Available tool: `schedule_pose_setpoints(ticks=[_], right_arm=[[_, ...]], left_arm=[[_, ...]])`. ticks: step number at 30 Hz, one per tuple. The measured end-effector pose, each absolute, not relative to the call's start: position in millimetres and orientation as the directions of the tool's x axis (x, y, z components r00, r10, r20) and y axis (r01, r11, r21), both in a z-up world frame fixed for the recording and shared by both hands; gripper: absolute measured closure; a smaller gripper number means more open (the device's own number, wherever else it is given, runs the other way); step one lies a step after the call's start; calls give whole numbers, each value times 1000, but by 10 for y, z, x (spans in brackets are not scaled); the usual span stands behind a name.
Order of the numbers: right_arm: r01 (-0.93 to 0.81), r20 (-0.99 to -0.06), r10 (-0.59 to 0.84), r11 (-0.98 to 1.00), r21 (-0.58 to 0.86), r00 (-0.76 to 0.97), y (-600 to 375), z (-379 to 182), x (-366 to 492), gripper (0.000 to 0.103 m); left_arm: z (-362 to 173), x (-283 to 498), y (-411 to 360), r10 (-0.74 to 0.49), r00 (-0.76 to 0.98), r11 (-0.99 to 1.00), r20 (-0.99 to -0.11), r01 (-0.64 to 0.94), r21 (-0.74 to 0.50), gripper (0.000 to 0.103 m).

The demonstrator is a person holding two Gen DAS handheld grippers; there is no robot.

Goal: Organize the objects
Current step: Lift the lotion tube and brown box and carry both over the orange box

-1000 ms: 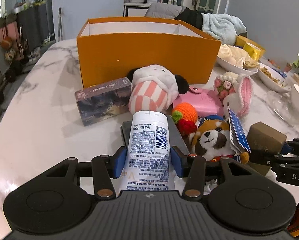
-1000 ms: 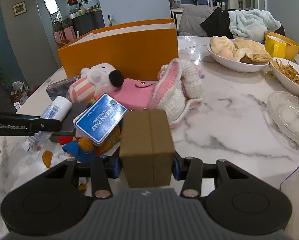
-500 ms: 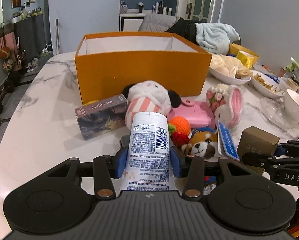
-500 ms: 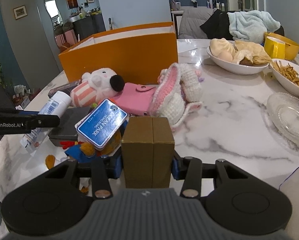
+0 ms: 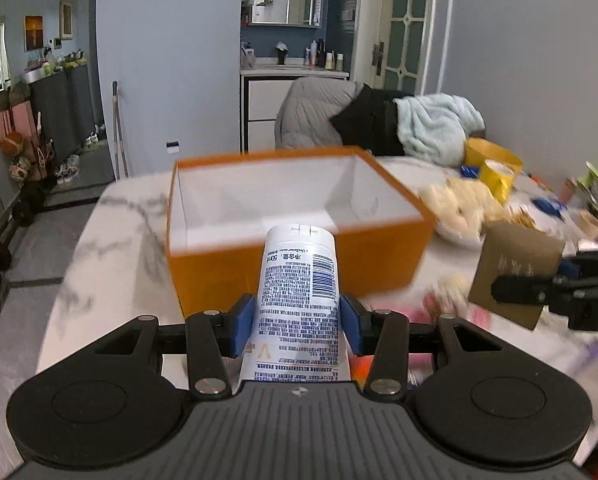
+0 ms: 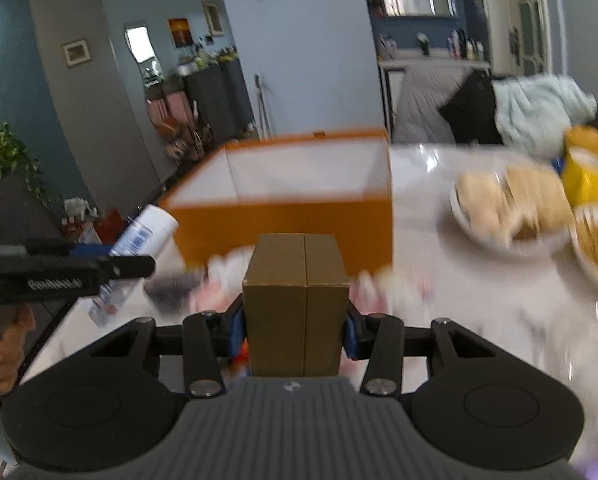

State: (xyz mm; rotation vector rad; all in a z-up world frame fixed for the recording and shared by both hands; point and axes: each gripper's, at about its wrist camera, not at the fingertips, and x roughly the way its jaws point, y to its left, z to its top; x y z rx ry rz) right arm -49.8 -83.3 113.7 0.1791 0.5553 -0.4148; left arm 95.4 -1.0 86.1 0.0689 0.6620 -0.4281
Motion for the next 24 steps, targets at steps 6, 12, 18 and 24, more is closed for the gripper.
schedule_pose_setpoints(ticks=[6,12,18,24], right_arm=[[399,-558,-307,916,47,771,-1365,1520,444,56],[405,-695,-269,914,35,667,-1929,1187,1396,56],[411,-820,-252,911,-23,513,-2213,697,1854,56],[388,-902,-223,919,-68,370,-2292,444,1990,56]], left_arm=[[1004,1874,-220,-325,701,924,-635,379,-55,49],[634,2657,-404,-272,626,936,-731,349,-49,49],[213,3145,-508,-242,497,936,-833,347,-65,49],[35,3297,-519,-206,378,932,-903,358,-62,49]])
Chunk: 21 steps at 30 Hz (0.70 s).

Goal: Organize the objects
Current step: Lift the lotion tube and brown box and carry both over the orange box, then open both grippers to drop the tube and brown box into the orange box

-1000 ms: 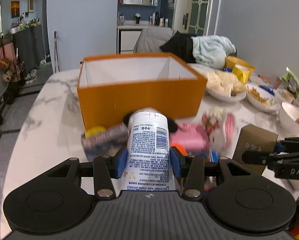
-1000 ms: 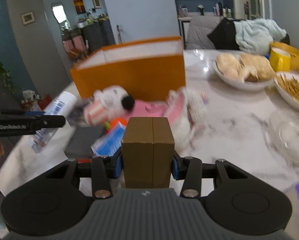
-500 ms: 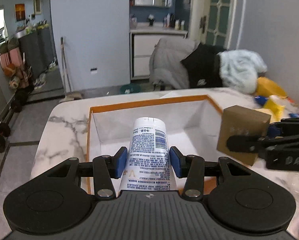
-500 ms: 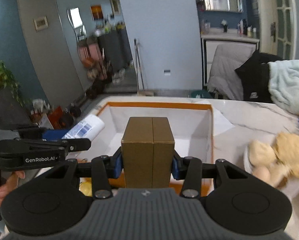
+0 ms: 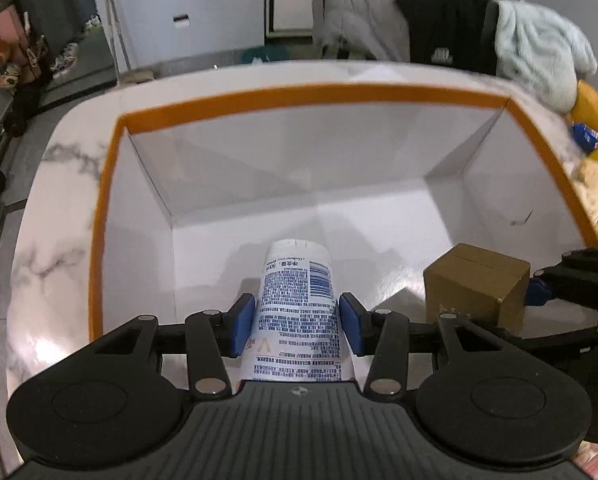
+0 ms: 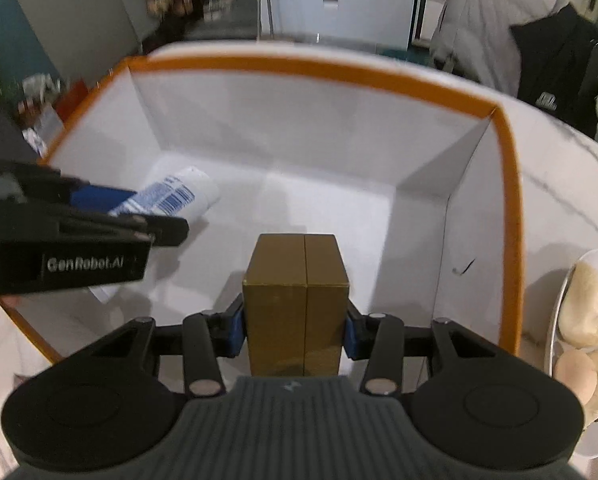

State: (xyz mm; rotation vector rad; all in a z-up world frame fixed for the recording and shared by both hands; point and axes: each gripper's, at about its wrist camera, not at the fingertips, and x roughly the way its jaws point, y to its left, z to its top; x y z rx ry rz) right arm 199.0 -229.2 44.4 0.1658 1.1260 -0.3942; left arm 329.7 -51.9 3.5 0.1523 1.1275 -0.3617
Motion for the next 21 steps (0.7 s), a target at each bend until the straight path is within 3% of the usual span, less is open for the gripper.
schedule_pose_setpoints(ticks=[12,15,17,20,21], right_arm=[[380,-942,-231,916,-127,244,-2288,308,2063,55],[390,-943,-226,913,-118,245,-2303,306,2071,54],[394,-938,-243,910,-132,248,-2289,322,2093,41],[394,-921,-284,904,-165,266,-2250,376,2135,20],[393,-917,-295,903,-174,269,-2237,397,2132,19]], left_arm=[[-31,3349,-562,-153,299,920,-942,390,-25,48],[-9,3336,-578,-131,296,923,-946,385,-7,42],[10,3342,-596,-132,292,922,-947,386,-9,25],[70,3311,-585,-142,300,924,-943,383,-18,22],[95,3297,-573,-147,299,924,-943,381,-24,22]])
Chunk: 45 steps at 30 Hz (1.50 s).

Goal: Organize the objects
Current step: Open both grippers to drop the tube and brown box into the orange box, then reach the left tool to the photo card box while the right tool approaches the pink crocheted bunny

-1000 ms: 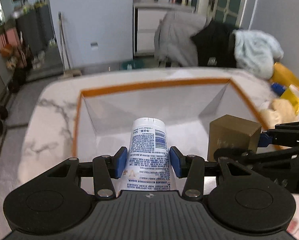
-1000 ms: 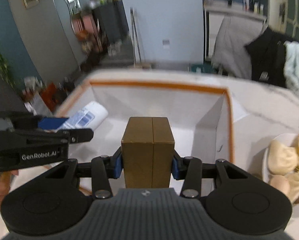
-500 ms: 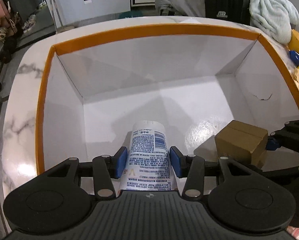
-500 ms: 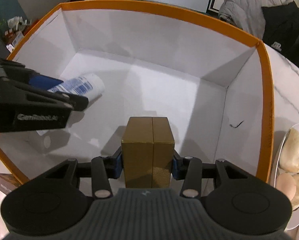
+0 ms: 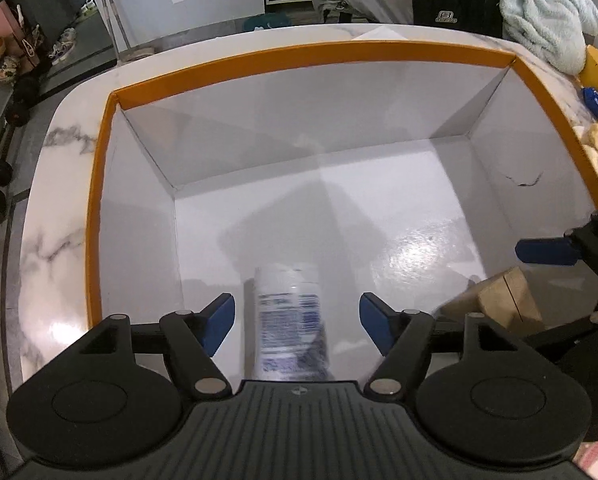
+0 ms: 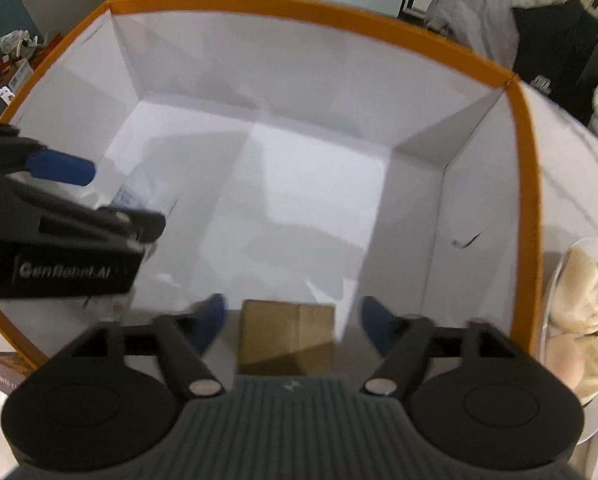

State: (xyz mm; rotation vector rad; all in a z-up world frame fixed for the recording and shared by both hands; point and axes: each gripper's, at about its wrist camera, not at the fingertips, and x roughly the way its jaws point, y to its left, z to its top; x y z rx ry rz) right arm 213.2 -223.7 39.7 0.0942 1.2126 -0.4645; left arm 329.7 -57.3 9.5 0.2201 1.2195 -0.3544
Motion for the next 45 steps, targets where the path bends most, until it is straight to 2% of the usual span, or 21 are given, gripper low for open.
schedule_pose_setpoints(ticks=[4,7,12,16,20,25,28,33,34,36,40,43,45], right_arm=[[393,-897,-309,903,-173,315,-2162,549,2071,19],[393,-876,-321,904,-170,360,-2077,717,1983,18],[389,-829,-365,900,-197,423,-1881,1010,1738,14],[378,-803,-366,906,-191,470,-1693,1219,1399,9],[383,-799,-347,910,-160,492,-1536,1287,1011,5],[398,-823,-283,914,-77,493,-1401,1138,562,5],[408,-837,-269,911,-61,476,-1360,1009,383,5],[424,-855,-263,904,-56,446,-1351,886,222,5],[428,-858,-260,902,-52,444,-1355,874,201,5],[430,-859,-260,901,-52,441,-1359,864,190,5],[433,-861,-259,900,-51,438,-1380,846,155,5],[436,-867,-253,899,-46,430,-1406,799,152,5],[436,-870,-250,899,-45,425,-1423,771,158,5]], left_arm=[[226,3200,-509,-181,314,927,-932,370,-55,22],[380,3064,-475,-178,373,932,-911,360,-35,21],[685,2752,-349,-211,433,927,-877,373,-39,21],[866,2406,-188,-233,471,922,-851,384,-40,16],[891,2041,-44,-244,485,912,-840,408,-29,14],[608,1733,43,-253,433,875,-865,484,-13,14],[390,1662,35,-240,422,836,-874,547,35,18],[163,1683,-22,-214,473,777,-855,613,145,18],[120,1712,-24,-218,456,769,-863,625,135,19],[34,1770,-22,-229,391,762,-892,642,85,29],[-51,1726,17,-233,318,756,-919,654,34,40],[-37,1653,51,-270,265,752,-926,659,-31,39],[-41,1629,47,-255,279,763,-926,646,-16,38]])
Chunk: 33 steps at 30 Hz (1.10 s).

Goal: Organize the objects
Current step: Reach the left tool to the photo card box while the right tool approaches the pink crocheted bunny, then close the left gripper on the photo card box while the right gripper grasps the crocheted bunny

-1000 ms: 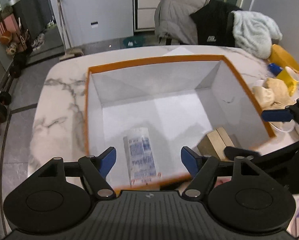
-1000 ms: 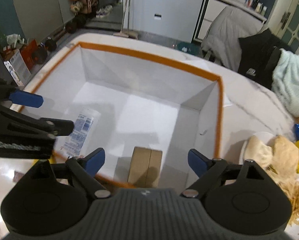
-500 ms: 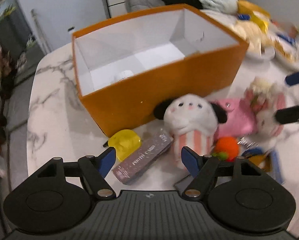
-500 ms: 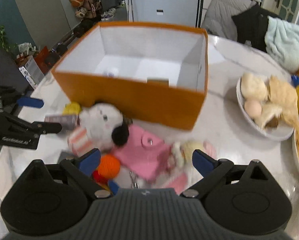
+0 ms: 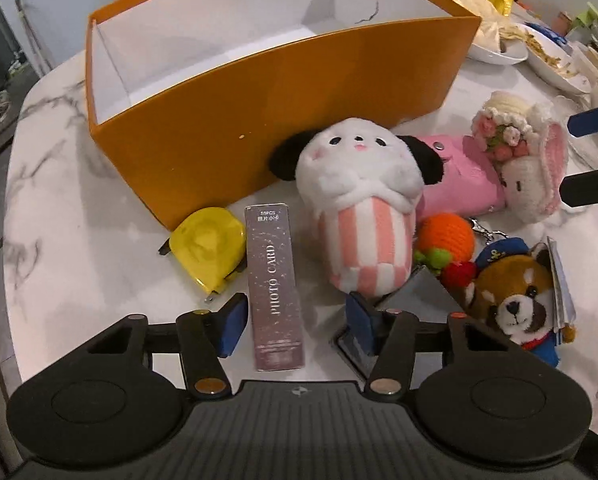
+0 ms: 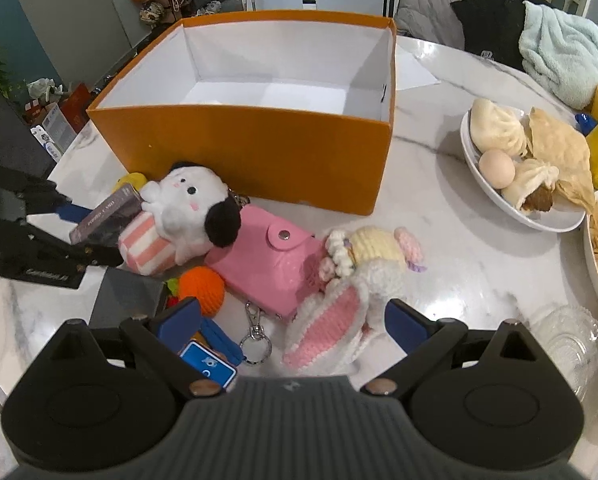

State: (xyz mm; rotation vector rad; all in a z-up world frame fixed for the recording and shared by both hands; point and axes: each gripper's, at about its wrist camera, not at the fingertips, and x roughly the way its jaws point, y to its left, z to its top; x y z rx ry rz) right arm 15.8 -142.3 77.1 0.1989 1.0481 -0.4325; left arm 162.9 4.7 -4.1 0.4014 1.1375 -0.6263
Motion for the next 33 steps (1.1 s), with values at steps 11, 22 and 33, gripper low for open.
schedule_pose_setpoints(ticks=[11,22,33], right_arm=[[490,-881,-291,868,-79,373,-1590,504,209,5],[574,-867,-324,817,-54,379,-1864,421,187,5],[627,-881,-282,779,20,379,-2044,222,139,30]], left_arm=[[-217,1643,-22,-205,309,792,-929,610,28,48],[-292,1674,112,-232,316,842,-920,538,-27,49],[-286,1713,144,-236,344,863,-909,503,-34,74]])
